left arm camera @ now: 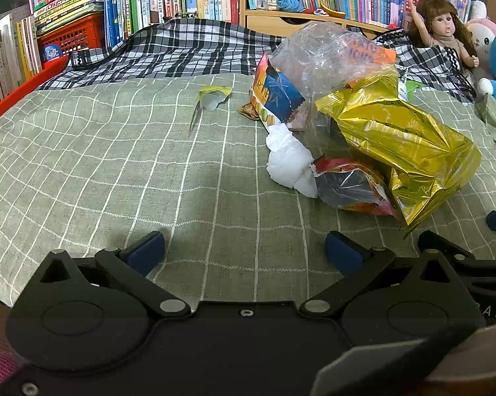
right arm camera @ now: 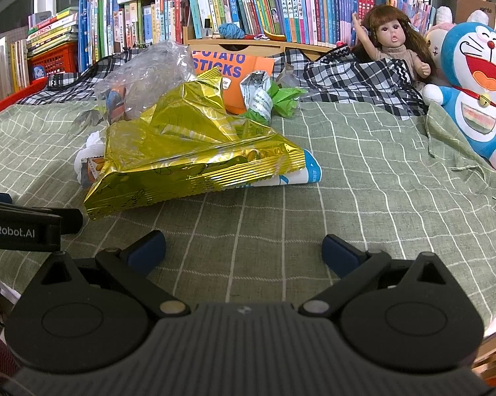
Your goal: Collect trash
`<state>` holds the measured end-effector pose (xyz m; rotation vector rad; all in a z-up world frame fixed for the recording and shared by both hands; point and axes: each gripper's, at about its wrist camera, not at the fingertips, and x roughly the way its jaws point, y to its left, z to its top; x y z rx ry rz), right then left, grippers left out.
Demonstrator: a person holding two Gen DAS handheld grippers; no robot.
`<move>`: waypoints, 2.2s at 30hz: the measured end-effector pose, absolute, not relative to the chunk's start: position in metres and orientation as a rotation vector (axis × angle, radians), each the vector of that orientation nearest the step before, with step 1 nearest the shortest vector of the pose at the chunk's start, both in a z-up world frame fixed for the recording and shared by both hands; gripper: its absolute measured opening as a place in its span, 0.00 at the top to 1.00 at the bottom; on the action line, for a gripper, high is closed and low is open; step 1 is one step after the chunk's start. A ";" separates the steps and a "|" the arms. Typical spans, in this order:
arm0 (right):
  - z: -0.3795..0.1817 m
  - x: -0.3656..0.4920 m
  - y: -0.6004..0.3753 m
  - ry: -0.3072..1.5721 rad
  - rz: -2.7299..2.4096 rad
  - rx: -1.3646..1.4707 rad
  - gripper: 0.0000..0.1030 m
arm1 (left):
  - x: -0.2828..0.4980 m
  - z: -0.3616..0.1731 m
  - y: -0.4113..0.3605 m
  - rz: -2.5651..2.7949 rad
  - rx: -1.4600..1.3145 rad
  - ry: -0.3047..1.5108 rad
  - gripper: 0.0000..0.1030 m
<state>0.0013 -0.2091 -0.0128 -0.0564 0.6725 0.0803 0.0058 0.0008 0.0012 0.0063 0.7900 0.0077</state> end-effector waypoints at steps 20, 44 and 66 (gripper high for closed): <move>0.009 -0.029 -0.233 0.480 0.175 0.019 0.00 | -0.012 0.019 0.008 -0.080 0.017 0.678 0.02; 0.020 0.025 -0.249 0.533 0.220 0.326 0.68 | -0.004 0.025 0.011 -0.316 -0.187 0.683 0.52; 0.048 -0.026 -0.283 0.387 0.117 0.291 0.76 | -0.006 0.033 -0.028 -0.316 -0.182 0.617 0.82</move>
